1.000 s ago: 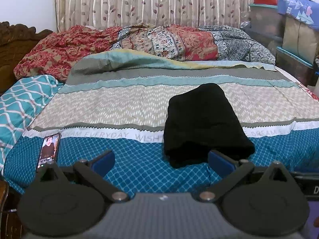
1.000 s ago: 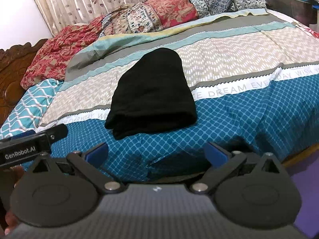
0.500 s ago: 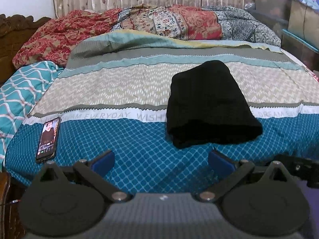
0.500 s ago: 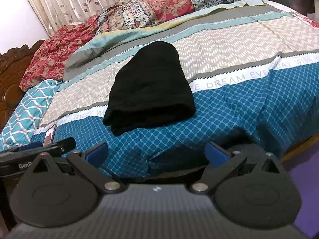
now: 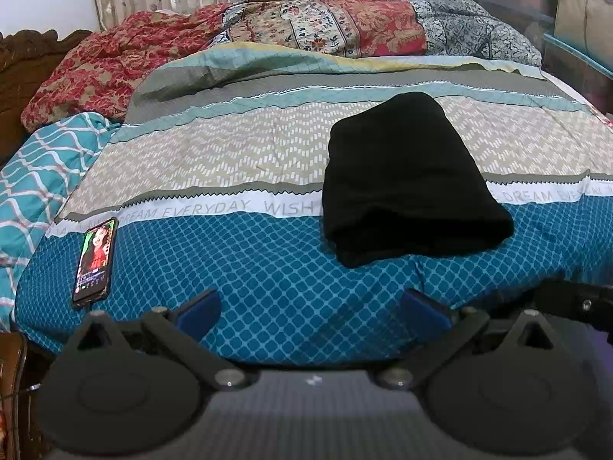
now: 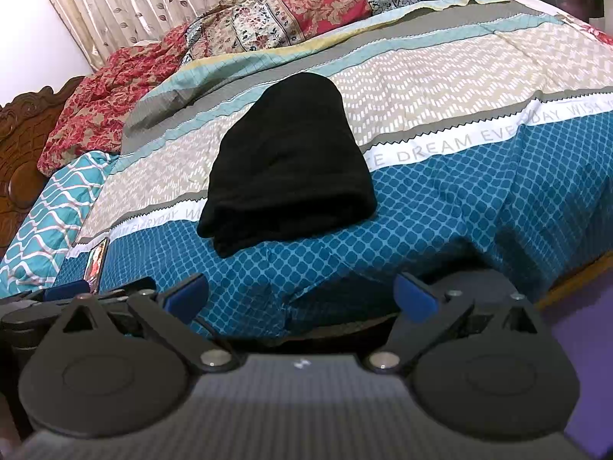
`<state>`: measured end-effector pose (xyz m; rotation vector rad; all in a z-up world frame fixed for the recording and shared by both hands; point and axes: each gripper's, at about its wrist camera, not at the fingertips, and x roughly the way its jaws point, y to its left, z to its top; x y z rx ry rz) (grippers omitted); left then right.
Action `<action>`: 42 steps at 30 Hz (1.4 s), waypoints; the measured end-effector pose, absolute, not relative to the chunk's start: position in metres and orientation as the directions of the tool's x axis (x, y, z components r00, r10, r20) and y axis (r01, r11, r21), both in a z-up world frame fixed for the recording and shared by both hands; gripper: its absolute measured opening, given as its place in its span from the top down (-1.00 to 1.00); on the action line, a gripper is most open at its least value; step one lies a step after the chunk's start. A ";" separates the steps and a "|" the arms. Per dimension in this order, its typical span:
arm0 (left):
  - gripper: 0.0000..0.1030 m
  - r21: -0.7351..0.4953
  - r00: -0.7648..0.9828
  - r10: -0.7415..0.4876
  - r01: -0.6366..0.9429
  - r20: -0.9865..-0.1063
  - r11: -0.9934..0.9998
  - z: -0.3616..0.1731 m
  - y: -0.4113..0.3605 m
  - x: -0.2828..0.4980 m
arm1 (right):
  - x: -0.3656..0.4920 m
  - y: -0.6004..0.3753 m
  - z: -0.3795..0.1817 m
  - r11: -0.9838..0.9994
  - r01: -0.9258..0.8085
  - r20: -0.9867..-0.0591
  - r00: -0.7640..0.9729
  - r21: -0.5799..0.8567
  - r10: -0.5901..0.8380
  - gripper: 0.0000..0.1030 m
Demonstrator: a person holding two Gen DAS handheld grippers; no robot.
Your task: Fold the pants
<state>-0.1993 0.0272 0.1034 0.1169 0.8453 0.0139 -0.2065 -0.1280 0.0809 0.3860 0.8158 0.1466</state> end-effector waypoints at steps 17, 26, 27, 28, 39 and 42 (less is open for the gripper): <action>-1.00 0.048 0.707 -0.004 0.054 -0.707 0.997 0.118 0.029 -0.205 | -0.205 -0.129 0.081 0.921 0.025 -0.682 0.679 0.390 0.270 -1.00; -1.00 0.061 0.665 0.015 0.047 -0.746 0.997 0.109 0.028 -0.201 | -0.205 -0.130 0.081 0.921 0.024 -0.682 0.679 0.390 0.271 -1.00; -1.00 0.063 0.664 0.016 0.047 -0.747 0.997 0.108 0.028 -0.201 | -0.205 -0.130 0.081 0.920 0.024 -0.682 0.679 0.390 0.272 -1.00; -1.00 0.064 0.663 0.017 0.047 -0.749 0.997 0.108 0.028 -0.200 | -0.205 -0.130 0.081 0.920 0.024 -0.682 0.679 0.391 0.272 -1.00; -1.00 0.083 0.657 0.027 0.054 -0.754 0.995 0.104 0.025 -0.201 | -0.205 -0.132 0.078 0.915 0.036 -0.687 0.673 0.402 0.275 -1.00; -1.00 0.085 0.658 0.016 0.073 -0.753 0.994 0.103 0.020 -0.201 | -0.206 -0.131 0.078 0.916 0.036 -0.687 0.673 0.399 0.273 -1.00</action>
